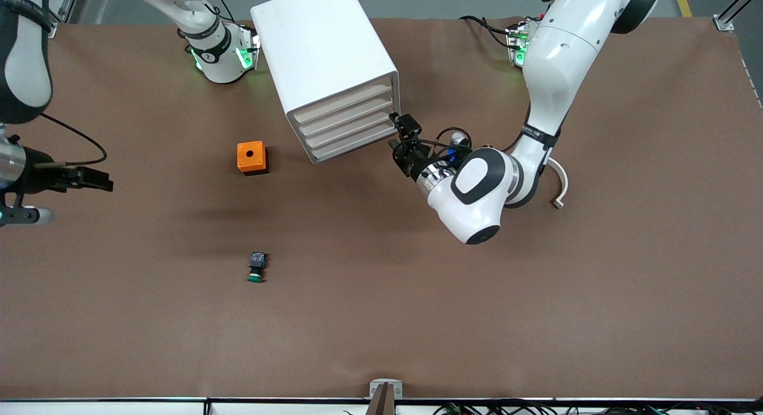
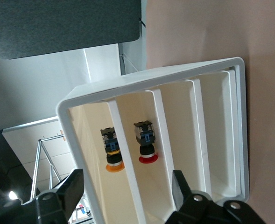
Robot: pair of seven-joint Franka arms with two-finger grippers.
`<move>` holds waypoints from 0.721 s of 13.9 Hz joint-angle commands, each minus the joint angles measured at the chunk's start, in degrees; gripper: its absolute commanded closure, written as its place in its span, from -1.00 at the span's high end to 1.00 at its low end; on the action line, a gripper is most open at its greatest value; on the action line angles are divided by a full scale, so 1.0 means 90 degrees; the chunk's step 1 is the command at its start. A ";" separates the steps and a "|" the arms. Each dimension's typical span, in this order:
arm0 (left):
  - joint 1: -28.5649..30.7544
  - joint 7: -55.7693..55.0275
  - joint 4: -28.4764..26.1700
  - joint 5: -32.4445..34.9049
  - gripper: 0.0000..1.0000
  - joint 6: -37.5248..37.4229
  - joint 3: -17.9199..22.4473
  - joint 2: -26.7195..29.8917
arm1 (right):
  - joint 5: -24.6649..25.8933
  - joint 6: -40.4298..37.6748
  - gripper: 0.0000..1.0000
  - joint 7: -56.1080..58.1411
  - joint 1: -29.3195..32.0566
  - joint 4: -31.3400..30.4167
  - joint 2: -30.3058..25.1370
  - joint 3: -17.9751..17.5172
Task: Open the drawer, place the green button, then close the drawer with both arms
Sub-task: 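Grasp the drawer handle with the left gripper, then reach the right gripper to the green button and grasp it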
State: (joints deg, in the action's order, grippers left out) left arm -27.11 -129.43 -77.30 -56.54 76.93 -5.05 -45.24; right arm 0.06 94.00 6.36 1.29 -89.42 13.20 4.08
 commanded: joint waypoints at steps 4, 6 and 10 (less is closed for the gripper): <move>0.0064 -0.0151 0.0277 -0.0163 0.68 0.0425 0.0083 -0.0938 | -0.0026 0.2062 1.00 -0.2000 -0.0844 -0.0895 0.0582 -0.0092; 0.0044 -0.0131 0.0356 -0.0173 0.60 0.0670 0.0063 -0.1212 | -0.0026 0.2697 1.00 -0.2598 -0.1235 -0.0895 0.1031 -0.0092; -0.0141 -0.0024 0.0415 -0.0211 0.37 0.0895 0.0004 -0.1535 | -0.0560 0.3889 1.00 -0.2777 -0.1637 -0.0856 0.1930 -0.0112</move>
State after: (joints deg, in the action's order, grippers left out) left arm -27.05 -129.46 -75.54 -57.05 84.22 -4.91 -57.40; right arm -1.77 126.10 -18.23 -13.06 -98.39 27.49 2.81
